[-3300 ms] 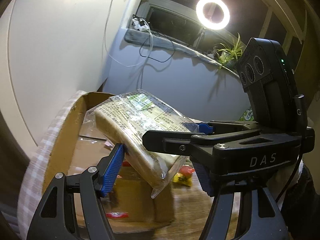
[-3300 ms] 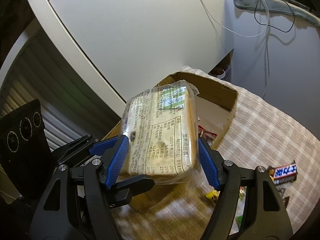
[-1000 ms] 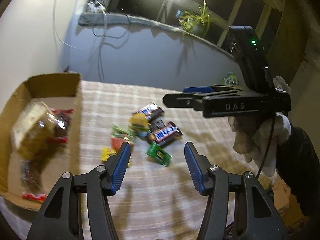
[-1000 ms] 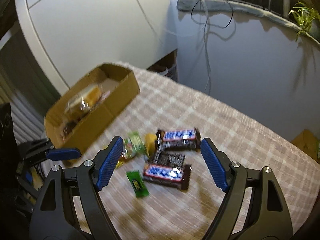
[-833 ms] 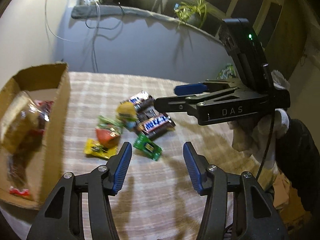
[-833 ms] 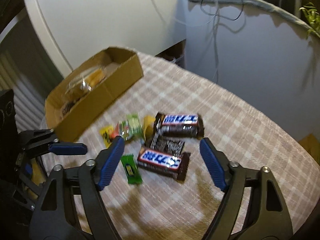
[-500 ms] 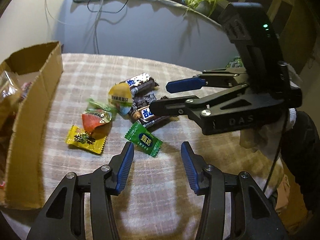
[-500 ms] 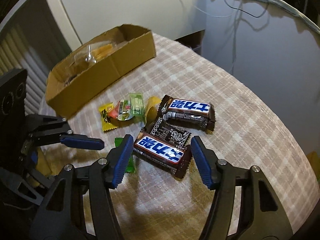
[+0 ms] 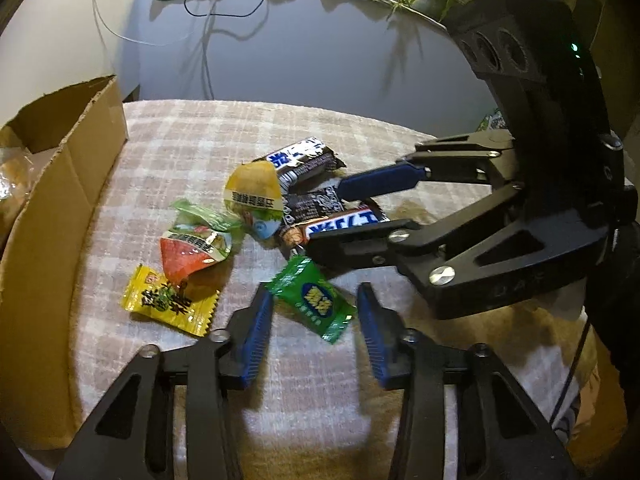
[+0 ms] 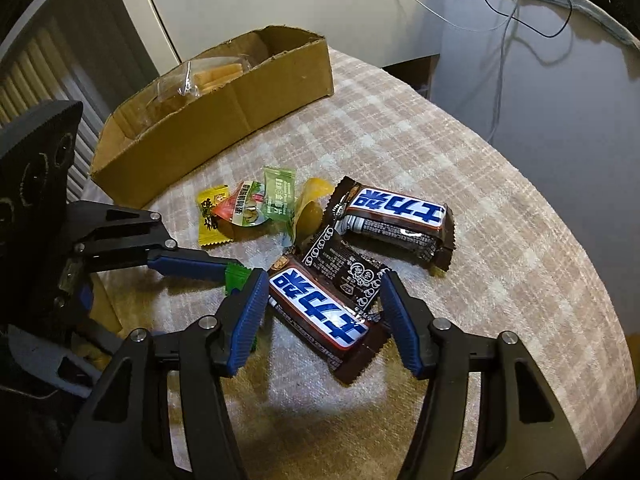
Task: Organize snacks
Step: 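Grasp the green candy packet with left tool while right tool grasps a chocolate bar, then carry both held candies over the box and open both tools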
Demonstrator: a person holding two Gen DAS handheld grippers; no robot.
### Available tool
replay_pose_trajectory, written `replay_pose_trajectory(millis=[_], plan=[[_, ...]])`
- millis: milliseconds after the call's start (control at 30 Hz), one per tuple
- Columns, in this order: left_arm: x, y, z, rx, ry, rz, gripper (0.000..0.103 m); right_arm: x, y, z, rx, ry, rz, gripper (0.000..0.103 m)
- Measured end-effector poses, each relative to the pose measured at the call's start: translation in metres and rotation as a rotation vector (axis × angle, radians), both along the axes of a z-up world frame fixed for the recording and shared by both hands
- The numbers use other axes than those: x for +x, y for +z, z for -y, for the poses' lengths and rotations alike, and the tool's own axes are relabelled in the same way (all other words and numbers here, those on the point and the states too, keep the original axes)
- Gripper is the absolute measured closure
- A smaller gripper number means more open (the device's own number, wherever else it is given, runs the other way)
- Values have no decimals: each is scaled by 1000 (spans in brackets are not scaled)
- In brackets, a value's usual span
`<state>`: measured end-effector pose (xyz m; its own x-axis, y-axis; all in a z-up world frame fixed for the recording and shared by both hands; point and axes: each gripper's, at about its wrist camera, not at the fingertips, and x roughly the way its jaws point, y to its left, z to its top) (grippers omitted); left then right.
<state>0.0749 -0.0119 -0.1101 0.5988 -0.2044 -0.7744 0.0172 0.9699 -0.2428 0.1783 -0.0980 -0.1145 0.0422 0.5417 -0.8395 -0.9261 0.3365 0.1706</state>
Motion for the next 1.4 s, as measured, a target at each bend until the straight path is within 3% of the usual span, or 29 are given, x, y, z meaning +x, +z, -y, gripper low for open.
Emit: replay_pose_trajectory(millis=[167,200,333,600,900,1133,1400], plan=[[2,-1,3,27,-11,9,73,-4,1,4,-5,6,-10,49],[3,-1,6,32,-19,10,81,-6,0,4,-14,18,-24,53],[2,-2,16,66,-50,17,88,-15,-6,3,-58,34,1,59],[3,-4,17,55,-61,21,96,-13,-5,10,-40,-7,-20,71],[1,-3,12,44,-56,37,98,-19,-3,26,-15,-88,-16,73],[0,3,2,15,-32,55,99,-19,8,51,60,-186,-30,73],[-10,26,-14,0,-4,111,99,-29,30,61,117,-229,-21,73]])
